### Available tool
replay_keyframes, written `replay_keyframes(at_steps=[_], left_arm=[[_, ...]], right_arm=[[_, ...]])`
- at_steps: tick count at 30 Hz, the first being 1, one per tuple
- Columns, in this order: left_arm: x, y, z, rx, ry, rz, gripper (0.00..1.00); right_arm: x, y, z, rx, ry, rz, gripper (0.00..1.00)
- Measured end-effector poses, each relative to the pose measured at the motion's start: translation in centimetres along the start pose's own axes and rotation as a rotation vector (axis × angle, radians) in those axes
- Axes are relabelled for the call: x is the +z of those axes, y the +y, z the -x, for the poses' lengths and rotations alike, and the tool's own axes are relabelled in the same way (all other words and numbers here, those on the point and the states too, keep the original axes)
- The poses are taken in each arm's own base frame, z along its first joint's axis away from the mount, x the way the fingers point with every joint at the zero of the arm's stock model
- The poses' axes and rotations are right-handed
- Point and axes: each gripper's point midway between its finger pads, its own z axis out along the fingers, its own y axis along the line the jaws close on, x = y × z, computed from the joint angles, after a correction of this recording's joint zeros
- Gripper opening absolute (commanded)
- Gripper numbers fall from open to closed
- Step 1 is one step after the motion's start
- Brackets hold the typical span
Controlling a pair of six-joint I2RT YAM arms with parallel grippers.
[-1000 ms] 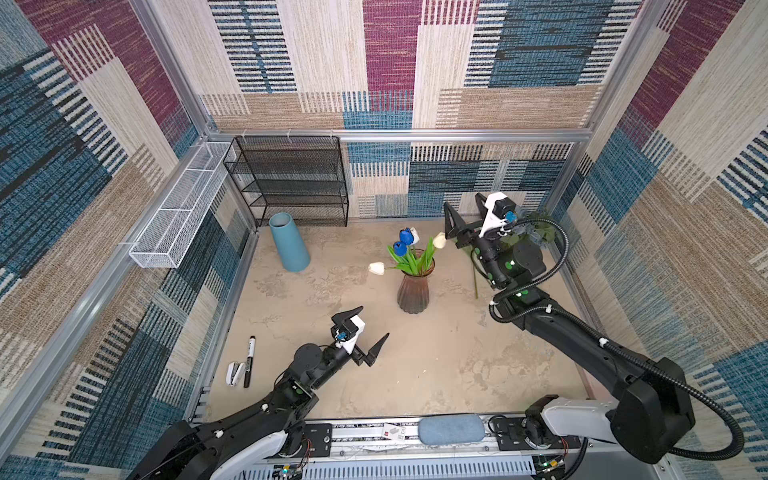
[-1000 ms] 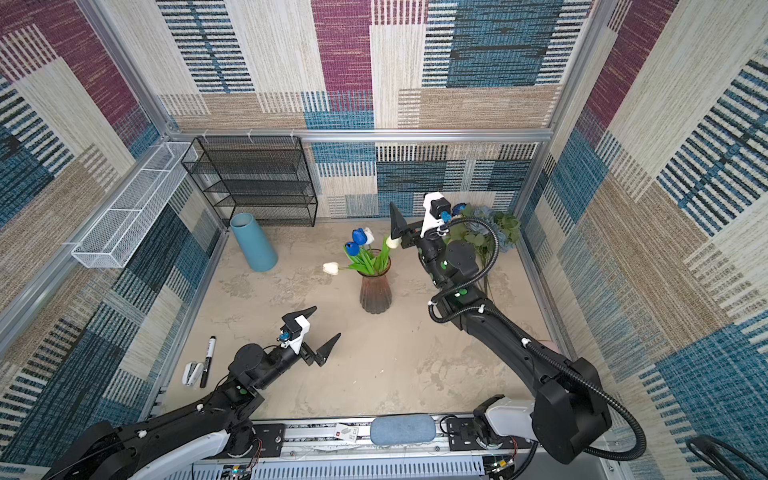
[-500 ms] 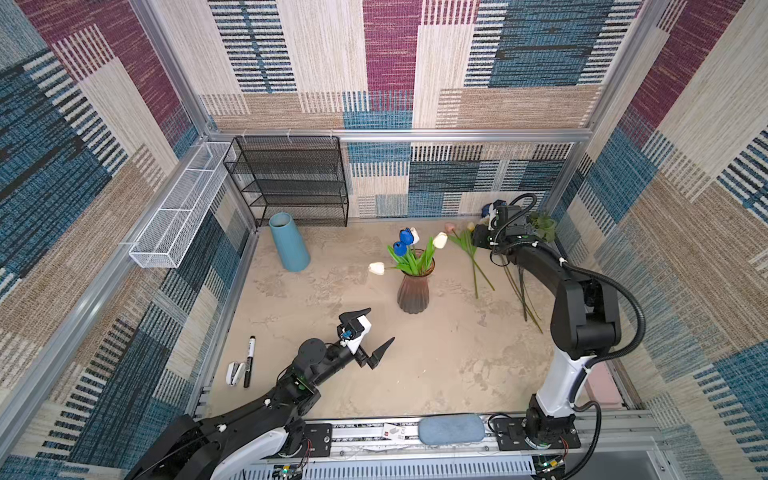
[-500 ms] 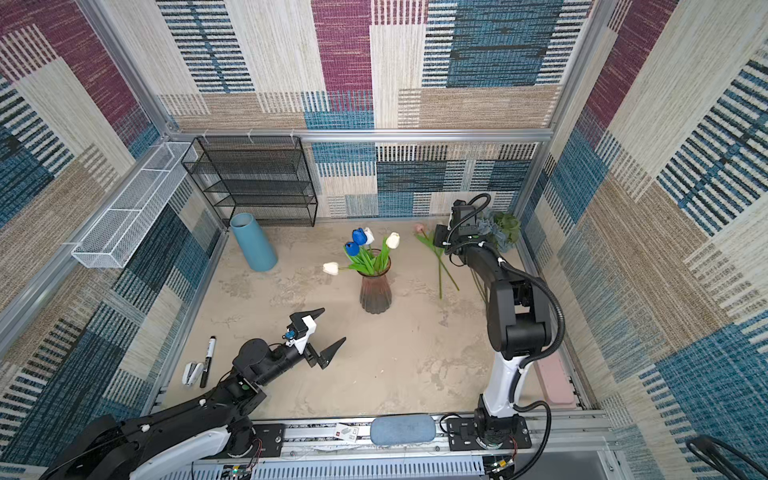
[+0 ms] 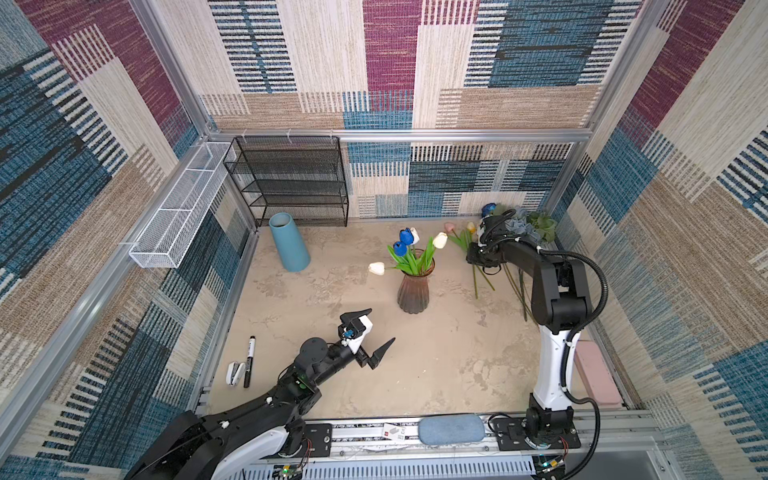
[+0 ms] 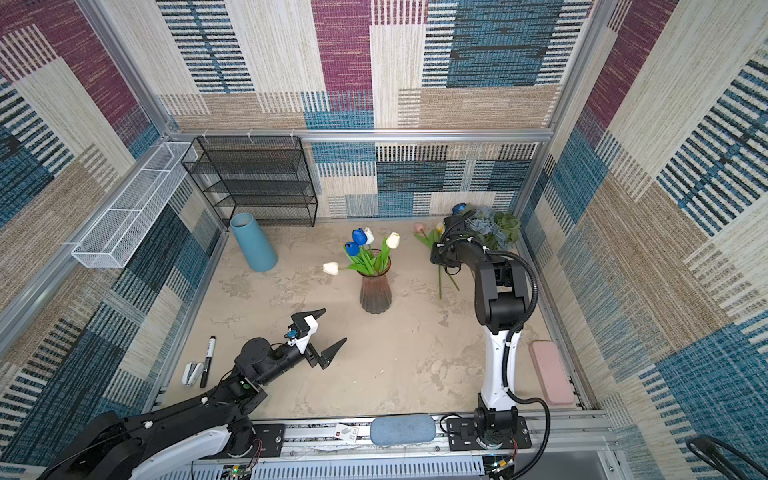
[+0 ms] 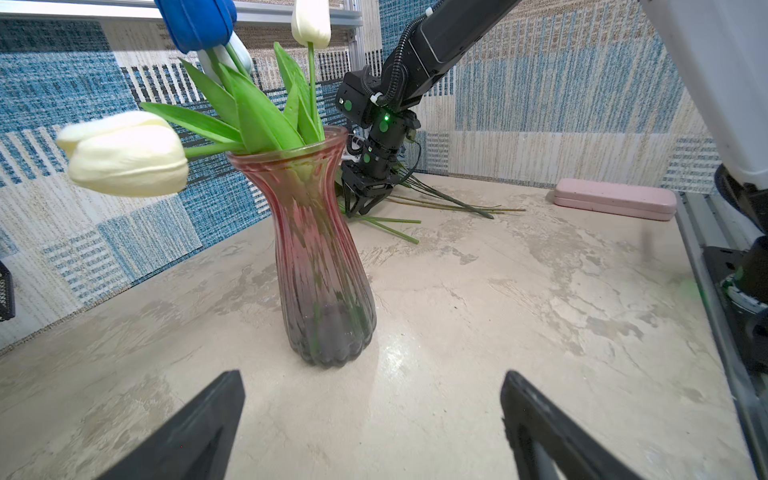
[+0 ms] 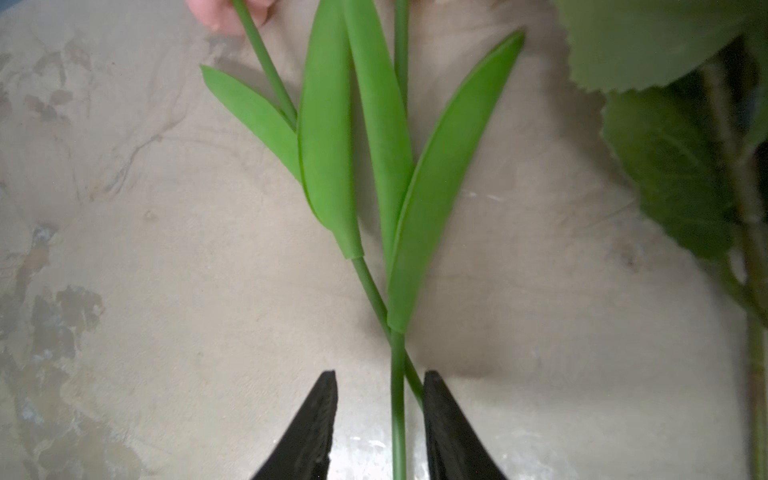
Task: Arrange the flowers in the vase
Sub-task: 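Move the right gripper to the bunch and grasp the yellow tulip stem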
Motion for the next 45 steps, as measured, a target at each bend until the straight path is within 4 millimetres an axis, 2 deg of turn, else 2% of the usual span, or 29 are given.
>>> replay_keyframes(at_steps=[6, 12, 16, 25, 31, 41, 45], left_arm=[[0.0, 0.1, 0.0, 0.0, 0.0, 0.005, 0.99], [0.0, 0.2, 0.0, 0.001, -0.001, 0.009, 0.99], [0.0, 0.2, 0.0, 0.0, 0.0, 0.011, 0.99], [0.0, 0.2, 0.0, 0.0, 0.0, 0.011, 0.99], [0.0, 0.2, 0.0, 0.0, 0.0, 0.011, 0.99], [0.0, 0.2, 0.1, 0.001, -0.002, 0.011, 0.99], [0.0, 0.2, 0.1, 0.001, -0.002, 0.012, 0.99]], right_arm=[[0.9, -0.4, -0.5, -0.007, 0.017, -0.011, 0.35], [1.2, -0.6, -0.3, -0.009, 0.005, -0.022, 0.26], [1.1, -0.5, -0.2, -0.009, 0.005, -0.021, 0.15], [-1.4, 0.4, 0.7, -0.015, -0.028, 0.008, 0.0], [-2.7, 1.0, 1.7, -0.02, -0.066, 0.027, 0.0], [-2.2, 0.5, 0.1, -0.007, -0.03, 0.016, 0.0], [-4.6, 1.2, 1.2, -0.012, -0.091, 0.037, 0.0]])
